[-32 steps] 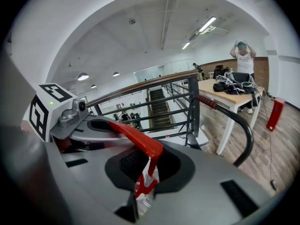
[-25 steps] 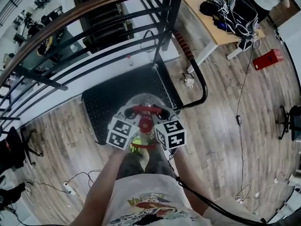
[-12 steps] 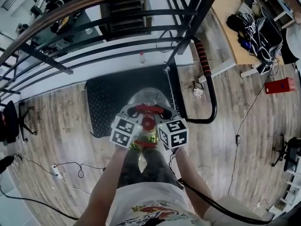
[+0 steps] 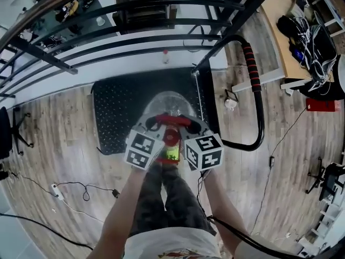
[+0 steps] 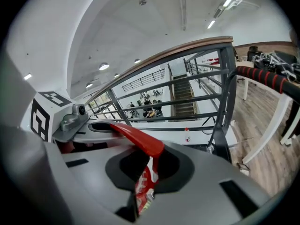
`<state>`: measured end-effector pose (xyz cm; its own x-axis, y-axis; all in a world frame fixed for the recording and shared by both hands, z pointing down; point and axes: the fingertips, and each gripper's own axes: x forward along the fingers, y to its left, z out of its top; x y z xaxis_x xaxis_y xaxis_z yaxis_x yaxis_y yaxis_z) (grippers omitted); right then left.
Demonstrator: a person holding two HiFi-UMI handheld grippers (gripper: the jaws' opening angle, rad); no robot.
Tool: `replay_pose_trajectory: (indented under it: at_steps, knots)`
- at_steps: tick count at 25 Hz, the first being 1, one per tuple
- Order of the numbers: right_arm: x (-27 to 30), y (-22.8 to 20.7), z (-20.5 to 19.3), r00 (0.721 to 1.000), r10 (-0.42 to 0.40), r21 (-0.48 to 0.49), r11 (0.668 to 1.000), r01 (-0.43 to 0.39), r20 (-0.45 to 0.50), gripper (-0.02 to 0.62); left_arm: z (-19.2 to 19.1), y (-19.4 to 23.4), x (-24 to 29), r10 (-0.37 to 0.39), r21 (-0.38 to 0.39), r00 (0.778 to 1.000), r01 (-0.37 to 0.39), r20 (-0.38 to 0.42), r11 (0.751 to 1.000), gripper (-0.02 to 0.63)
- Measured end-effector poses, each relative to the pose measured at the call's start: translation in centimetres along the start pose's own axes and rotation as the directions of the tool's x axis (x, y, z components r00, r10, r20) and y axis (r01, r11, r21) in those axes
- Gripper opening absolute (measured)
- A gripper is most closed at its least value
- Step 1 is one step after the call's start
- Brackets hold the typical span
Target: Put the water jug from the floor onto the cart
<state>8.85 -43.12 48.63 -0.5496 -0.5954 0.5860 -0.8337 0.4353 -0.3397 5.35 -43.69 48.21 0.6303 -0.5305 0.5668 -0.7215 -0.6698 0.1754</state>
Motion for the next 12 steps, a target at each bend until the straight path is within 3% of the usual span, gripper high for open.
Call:
replay_pose_trajectory:
  at_steps: [12]
  knots:
    - [6.3,-0.2,-2.6,1.000,0.001,-0.005,1.000,-0.001,-0.001,0.034,-4.5,4.7,2.3,-0.002,0.008,1.000,0.002,0.000,1.000,0.009]
